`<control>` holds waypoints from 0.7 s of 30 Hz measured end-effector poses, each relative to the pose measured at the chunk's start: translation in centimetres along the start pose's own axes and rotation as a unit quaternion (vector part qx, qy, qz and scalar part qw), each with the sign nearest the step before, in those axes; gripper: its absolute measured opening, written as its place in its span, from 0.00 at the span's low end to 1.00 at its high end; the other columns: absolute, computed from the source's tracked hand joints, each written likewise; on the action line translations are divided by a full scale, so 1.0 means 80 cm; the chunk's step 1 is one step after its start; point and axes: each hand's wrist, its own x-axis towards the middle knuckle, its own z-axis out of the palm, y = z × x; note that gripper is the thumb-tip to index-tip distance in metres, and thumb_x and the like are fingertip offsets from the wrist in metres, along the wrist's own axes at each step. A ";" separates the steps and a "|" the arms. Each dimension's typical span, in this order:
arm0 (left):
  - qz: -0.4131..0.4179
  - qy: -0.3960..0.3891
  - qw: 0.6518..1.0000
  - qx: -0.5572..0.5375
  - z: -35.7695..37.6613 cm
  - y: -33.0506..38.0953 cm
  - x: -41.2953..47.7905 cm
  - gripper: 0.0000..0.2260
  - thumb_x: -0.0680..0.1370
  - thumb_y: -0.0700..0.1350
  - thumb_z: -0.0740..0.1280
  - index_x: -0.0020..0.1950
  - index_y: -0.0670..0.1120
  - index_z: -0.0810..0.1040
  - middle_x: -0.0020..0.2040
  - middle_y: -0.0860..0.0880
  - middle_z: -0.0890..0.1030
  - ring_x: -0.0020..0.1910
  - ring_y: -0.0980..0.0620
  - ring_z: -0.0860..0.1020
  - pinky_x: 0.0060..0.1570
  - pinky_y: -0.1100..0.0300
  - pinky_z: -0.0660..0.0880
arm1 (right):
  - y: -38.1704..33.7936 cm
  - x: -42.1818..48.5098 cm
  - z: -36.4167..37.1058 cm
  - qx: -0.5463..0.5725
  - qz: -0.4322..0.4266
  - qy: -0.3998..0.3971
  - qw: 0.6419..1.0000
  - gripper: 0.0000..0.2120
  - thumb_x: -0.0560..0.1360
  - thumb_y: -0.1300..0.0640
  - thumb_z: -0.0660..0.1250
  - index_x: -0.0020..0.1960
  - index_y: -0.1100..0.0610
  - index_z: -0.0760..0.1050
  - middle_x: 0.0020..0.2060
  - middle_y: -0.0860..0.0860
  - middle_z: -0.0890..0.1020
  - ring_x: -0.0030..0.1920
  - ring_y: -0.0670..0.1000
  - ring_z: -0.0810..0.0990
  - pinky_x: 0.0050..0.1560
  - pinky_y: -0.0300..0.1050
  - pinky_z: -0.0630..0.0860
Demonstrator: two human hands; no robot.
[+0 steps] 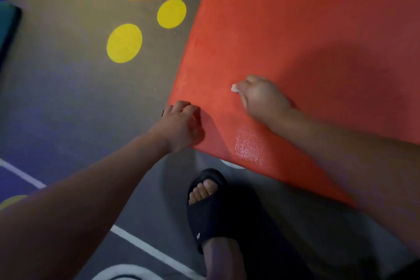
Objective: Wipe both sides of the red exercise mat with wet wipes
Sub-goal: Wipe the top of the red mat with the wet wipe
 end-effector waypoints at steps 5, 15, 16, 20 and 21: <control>0.004 0.021 1.000 -0.011 0.029 -0.017 -0.013 0.47 0.62 0.67 0.52 0.80 0.48 0.61 0.75 0.40 0.63 0.74 0.35 0.63 0.75 0.45 0.58 | -0.058 -0.078 0.012 0.028 -0.257 -0.148 0.955 0.11 0.78 0.56 0.60 0.52 0.57 0.80 0.39 0.54 0.76 0.40 0.58 0.77 0.40 0.49 0.74; -0.001 0.027 0.998 -0.048 0.033 -0.022 -0.016 0.45 0.67 0.65 0.65 0.81 0.51 0.58 0.77 0.43 0.60 0.74 0.36 0.61 0.75 0.44 0.59 | -0.048 -0.062 0.007 0.006 -0.091 -0.084 0.992 0.07 0.75 0.63 0.66 0.52 0.58 0.78 0.41 0.57 0.76 0.41 0.60 0.77 0.38 0.50 0.72; 0.002 0.032 0.998 -0.047 0.035 -0.023 -0.015 0.43 0.68 0.62 0.68 0.81 0.51 0.59 0.77 0.43 0.60 0.73 0.36 0.61 0.75 0.43 0.60 | -0.062 -0.081 0.010 0.025 -0.139 -0.110 0.984 0.08 0.76 0.61 0.64 0.53 0.58 0.78 0.41 0.56 0.76 0.42 0.59 0.77 0.37 0.50 0.72; -0.008 0.052 0.998 -0.045 0.037 -0.029 -0.015 0.42 0.71 0.56 0.74 0.80 0.49 0.59 0.76 0.45 0.61 0.72 0.36 0.61 0.73 0.42 0.62 | -0.073 -0.092 0.011 0.012 -0.273 -0.223 0.936 0.13 0.81 0.53 0.59 0.58 0.59 0.76 0.47 0.56 0.76 0.48 0.57 0.76 0.43 0.52 0.75; -0.010 0.057 0.997 -0.049 0.035 -0.030 -0.015 0.41 0.71 0.55 0.74 0.80 0.48 0.60 0.75 0.45 0.62 0.71 0.37 0.61 0.72 0.42 0.63 | -0.066 -0.079 0.012 0.013 -0.278 -0.217 0.936 0.11 0.81 0.53 0.61 0.55 0.59 0.77 0.45 0.56 0.76 0.47 0.58 0.76 0.42 0.52 0.75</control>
